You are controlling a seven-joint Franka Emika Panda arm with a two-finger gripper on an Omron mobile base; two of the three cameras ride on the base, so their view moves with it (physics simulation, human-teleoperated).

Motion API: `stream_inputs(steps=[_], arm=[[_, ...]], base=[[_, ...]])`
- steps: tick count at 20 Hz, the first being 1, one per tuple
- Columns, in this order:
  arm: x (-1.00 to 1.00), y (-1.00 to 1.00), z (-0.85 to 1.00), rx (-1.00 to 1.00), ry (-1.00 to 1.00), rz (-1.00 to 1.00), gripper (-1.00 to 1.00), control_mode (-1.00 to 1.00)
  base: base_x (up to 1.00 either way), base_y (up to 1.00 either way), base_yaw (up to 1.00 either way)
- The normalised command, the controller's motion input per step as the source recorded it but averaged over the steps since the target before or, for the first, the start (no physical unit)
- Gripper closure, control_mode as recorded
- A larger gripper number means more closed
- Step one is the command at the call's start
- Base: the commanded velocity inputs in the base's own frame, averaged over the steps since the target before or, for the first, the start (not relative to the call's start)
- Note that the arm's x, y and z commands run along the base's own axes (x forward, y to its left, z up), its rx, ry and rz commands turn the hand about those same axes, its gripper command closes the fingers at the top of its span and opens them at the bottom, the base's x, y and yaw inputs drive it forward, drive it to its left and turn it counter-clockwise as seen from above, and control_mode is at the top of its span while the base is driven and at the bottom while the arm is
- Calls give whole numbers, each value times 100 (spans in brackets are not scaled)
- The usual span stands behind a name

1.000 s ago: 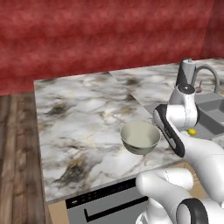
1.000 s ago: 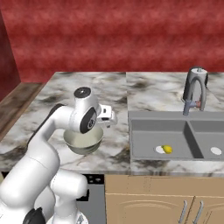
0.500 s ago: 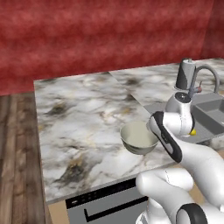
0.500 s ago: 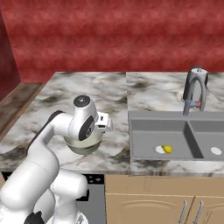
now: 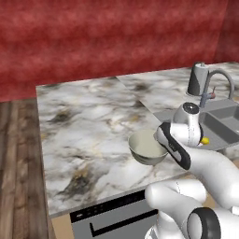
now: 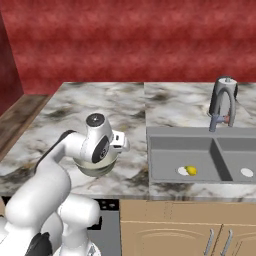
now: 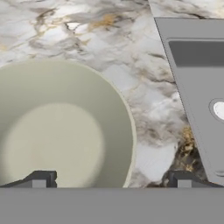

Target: Clear the mugs and bowl far away from the sink.

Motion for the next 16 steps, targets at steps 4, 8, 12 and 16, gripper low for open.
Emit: stream_inputs(steps=[4,8,12,16], arm=[[18,-2,-15,0,1,2,-100,-100],[18,-6,-13,0,2,4,-100,-100],[10,0,-12,0,1,3,-100,-100],[5,0,-13,0,2,4,-100,-100]], base=[[0,0,0],[0,0,0],[0,0,0],[0,0,0]])
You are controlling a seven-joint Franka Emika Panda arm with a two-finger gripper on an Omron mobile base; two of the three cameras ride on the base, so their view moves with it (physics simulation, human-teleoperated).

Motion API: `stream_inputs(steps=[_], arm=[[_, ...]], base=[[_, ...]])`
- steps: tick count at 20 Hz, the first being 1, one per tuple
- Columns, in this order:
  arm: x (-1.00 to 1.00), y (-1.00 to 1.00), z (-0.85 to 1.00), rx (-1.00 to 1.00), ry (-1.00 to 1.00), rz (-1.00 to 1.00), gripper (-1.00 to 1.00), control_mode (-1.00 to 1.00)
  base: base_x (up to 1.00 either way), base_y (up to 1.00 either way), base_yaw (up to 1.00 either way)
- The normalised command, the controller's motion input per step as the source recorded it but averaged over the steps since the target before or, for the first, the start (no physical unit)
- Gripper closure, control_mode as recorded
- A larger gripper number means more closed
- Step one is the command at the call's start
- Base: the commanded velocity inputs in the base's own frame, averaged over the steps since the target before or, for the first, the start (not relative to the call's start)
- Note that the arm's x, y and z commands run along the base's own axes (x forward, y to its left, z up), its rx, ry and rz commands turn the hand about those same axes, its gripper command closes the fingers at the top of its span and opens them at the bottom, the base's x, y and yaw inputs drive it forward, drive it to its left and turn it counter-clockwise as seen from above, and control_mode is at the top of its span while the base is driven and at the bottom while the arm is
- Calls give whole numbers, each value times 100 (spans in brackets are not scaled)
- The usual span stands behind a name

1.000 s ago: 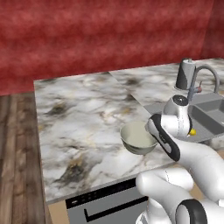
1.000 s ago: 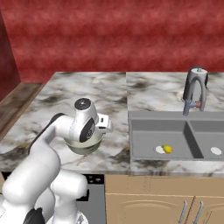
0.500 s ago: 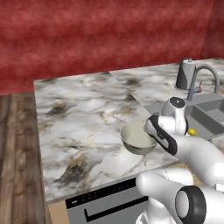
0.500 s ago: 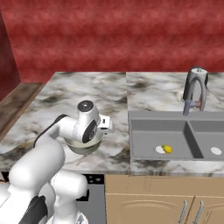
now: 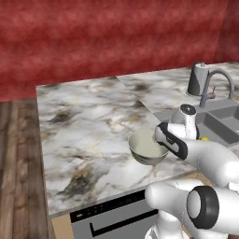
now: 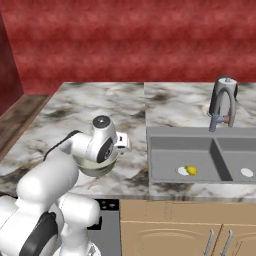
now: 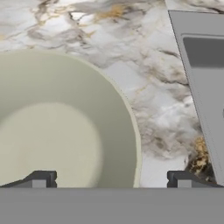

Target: Clear the mugs and bowl far away from the sink.

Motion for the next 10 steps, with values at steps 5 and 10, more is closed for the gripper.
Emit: stream_inputs(steps=[5,10], arm=[[0,0,-12,1,2,3,-100,-100],[0,0,-12,0,3,3,-100,-100]], base=[[0,0,0],[0,0,0]])
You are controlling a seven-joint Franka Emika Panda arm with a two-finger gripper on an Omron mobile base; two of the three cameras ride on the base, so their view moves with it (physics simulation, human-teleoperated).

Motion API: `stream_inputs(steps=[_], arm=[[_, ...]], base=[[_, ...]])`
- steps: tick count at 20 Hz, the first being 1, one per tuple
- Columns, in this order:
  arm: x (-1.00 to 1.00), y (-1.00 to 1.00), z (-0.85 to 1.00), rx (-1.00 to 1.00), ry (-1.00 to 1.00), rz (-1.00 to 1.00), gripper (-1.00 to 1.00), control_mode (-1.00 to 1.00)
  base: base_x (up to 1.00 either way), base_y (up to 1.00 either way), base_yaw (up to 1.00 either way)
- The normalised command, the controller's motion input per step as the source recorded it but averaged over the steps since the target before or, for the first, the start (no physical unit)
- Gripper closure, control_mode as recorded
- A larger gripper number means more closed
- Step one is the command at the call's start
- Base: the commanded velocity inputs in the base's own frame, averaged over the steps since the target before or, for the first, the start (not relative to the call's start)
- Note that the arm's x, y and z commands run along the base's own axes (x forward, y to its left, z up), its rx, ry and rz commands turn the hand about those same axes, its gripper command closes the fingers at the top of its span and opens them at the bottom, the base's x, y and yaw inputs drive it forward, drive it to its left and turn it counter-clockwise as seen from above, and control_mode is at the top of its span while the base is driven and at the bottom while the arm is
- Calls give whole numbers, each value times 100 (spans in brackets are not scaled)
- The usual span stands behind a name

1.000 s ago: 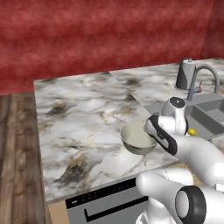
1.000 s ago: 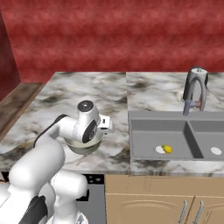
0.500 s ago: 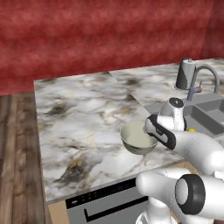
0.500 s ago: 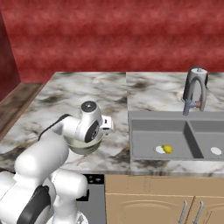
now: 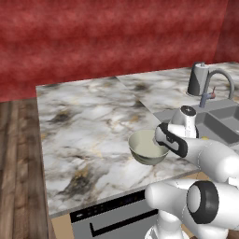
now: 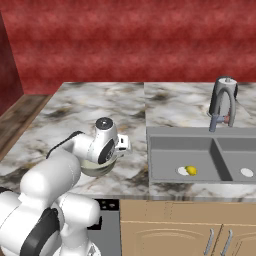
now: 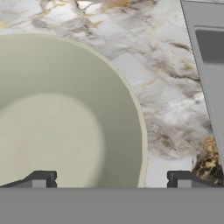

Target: Clear the mugs and bowl far away from the sink.

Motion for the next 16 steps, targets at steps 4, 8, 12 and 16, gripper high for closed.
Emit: stream_inputs(steps=[4,8,12,16], arm=[[0,0,-7,2,8,1,-100,-100],[0,1,-13,2,13,0,-100,-100],[0,3,-16,2,13,0,-100,-100],[0,6,-14,2,12,0,-100,-100]], base=[[0,0,0],[0,0,0],[0,0,0],[0,0,0]])
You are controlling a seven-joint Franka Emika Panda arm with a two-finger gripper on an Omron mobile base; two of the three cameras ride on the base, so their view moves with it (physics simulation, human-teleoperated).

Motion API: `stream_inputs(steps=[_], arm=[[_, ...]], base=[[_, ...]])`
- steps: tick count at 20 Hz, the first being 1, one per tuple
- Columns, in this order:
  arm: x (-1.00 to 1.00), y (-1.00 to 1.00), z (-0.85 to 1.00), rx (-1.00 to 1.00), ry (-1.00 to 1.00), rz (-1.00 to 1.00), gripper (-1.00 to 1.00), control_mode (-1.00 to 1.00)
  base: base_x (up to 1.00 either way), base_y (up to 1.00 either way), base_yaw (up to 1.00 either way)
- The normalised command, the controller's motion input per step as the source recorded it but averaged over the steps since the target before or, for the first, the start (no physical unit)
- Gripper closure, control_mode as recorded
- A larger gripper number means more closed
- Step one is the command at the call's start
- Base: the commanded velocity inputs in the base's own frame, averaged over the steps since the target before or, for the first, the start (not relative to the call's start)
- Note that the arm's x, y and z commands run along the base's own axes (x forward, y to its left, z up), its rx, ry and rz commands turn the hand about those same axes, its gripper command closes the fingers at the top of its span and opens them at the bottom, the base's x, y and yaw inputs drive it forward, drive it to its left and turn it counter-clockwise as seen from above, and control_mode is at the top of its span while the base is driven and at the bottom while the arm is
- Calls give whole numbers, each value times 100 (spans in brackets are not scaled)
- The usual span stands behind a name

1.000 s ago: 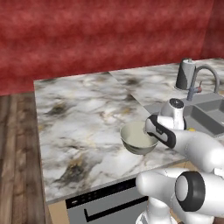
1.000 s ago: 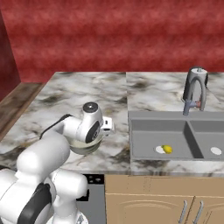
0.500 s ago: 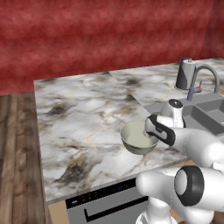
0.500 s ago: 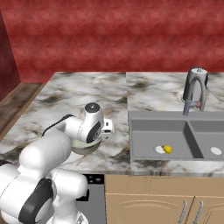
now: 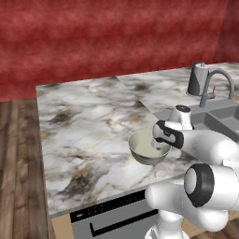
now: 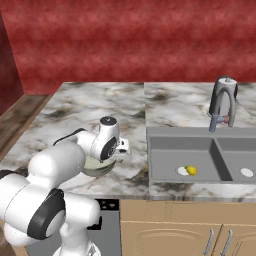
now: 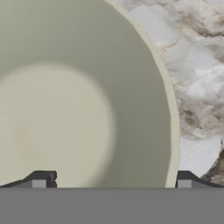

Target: Clear the mugs and bowl far away from the sink.

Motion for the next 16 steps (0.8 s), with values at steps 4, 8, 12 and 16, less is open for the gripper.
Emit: stream_inputs(steps=[4,8,12,16], arm=[[0,2,-7,3,6,0,-100,-100],[0,4,-5,4,1,0,-100,-100],[0,7,-9,4,0,0,-100,-100],[0,7,-7,4,0,0,100,-100]], base=[[0,0,0],[0,0,0],[0,0,0],[0,0,0]])
